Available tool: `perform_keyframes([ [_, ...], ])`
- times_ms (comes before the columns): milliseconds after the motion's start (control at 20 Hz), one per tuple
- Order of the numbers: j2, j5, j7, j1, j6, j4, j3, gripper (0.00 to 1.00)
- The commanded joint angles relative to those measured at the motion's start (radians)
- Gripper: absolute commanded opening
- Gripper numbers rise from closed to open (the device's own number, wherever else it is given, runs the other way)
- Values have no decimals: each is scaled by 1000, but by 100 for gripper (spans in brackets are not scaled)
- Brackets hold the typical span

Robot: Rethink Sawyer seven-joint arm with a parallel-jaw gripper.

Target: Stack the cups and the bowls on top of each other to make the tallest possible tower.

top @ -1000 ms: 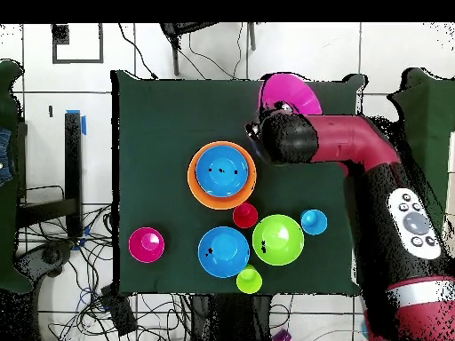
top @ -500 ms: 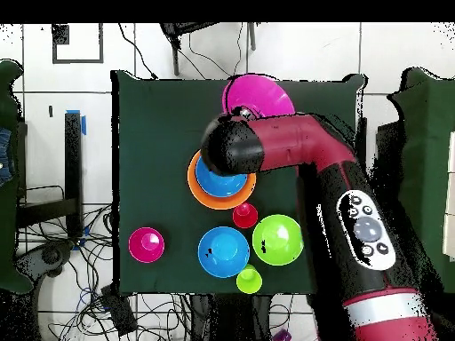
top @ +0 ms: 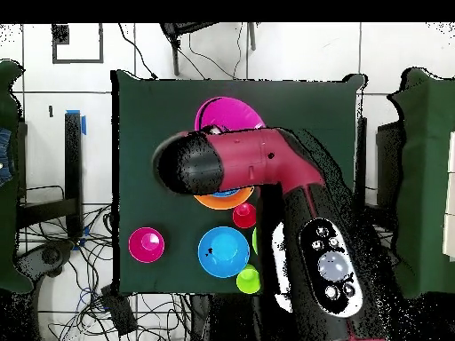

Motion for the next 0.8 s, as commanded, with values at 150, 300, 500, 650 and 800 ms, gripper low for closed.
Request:
perform_keyframes([
  [150,-56,32,303,117,107,111,-119,0],
  [300,-49,35,361,144,83,119,-140,0],
  [500,-33,8,392,176,67,108,-162,0],
  [650,-14,1,471,212,32,105,-194,0],
  [800,-4,-4,480,226,20,106,-201,0],
])
